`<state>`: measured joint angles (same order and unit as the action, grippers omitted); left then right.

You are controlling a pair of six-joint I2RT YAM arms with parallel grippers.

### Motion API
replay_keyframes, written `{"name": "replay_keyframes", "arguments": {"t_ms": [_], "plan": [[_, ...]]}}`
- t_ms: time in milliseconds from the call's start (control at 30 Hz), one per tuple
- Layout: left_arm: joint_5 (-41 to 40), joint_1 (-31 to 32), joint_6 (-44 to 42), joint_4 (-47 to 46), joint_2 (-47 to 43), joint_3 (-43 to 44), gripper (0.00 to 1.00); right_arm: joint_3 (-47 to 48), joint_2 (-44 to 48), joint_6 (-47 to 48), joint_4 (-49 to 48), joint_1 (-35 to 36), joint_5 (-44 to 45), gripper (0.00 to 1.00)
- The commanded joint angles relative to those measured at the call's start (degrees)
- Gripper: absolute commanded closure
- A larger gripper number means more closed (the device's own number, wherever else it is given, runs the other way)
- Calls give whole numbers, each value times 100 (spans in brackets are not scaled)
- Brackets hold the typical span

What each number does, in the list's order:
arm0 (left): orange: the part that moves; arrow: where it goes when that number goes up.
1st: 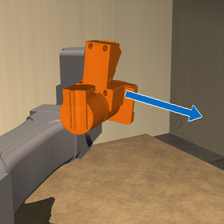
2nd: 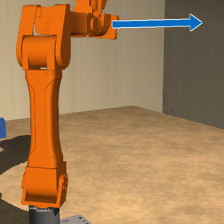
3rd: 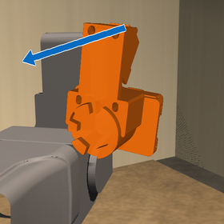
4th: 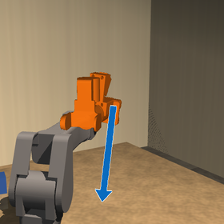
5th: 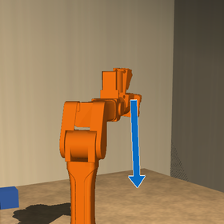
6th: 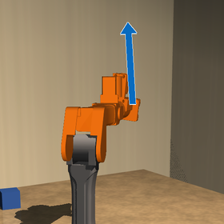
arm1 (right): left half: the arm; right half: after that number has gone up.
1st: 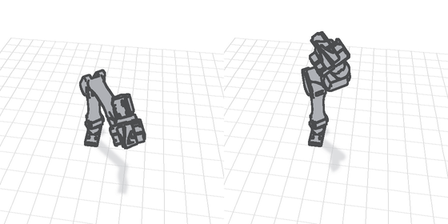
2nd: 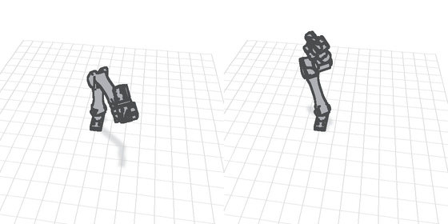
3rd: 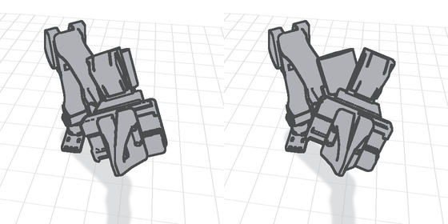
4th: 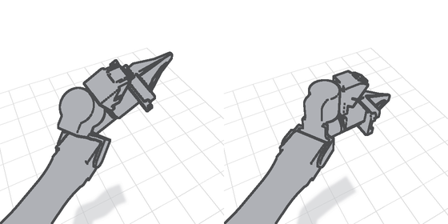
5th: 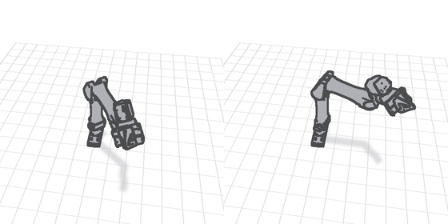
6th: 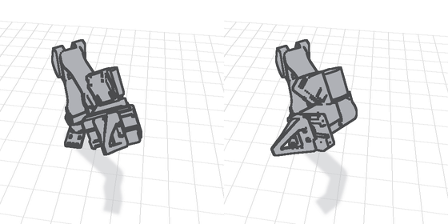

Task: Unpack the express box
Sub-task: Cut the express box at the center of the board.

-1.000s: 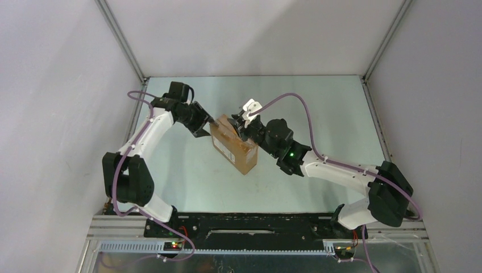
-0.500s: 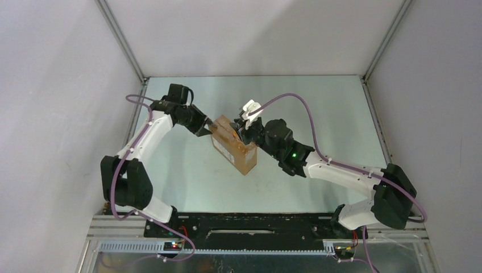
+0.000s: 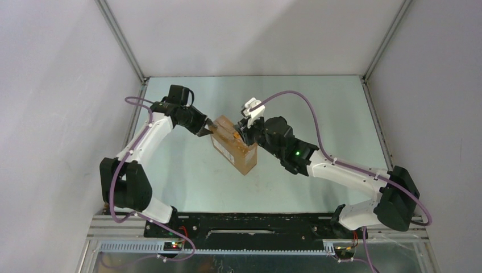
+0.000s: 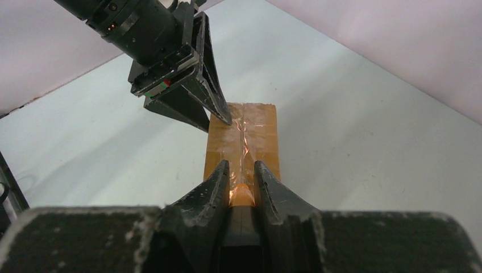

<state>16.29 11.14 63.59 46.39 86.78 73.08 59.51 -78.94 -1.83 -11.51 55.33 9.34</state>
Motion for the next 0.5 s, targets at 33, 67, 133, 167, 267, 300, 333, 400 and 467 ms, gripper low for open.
{"name": "replay_keyframes", "arguments": {"t_ms": [33, 67, 133, 167, 267, 300, 333, 400, 467], "plan": [[-812, 3, 56, 491, 58, -268, 65, 164, 266, -55, 814, -41, 160, 100], [-812, 3, 52, 498, 63, -260, 65, 189, 262, -62, 853, -46, 148, 100], [-820, 5, 56, 500, 59, -259, 66, 273, 225, -79, 964, -57, 124, 100], [-821, 7, 54, 503, 58, -259, 66, 337, 195, -78, 1044, -61, 108, 100], [-845, 3, 40, 529, 58, -259, 66, 522, 84, -113, 1381, -59, 43, 100], [-849, 5, 39, 531, 56, -260, 66, 579, 50, -118, 1477, -56, 10, 100], [-845, 3, 35, 510, 58, -259, 66, 653, 18, -130, 1604, -65, -57, 100], [-843, 3, 30, 528, 74, -251, 66, 826, -87, -121, 1897, -62, -96, 100], [-837, 3, 24, 512, 78, -246, 66, 964, -178, -104, 2152, -65, -121, 100]]}}
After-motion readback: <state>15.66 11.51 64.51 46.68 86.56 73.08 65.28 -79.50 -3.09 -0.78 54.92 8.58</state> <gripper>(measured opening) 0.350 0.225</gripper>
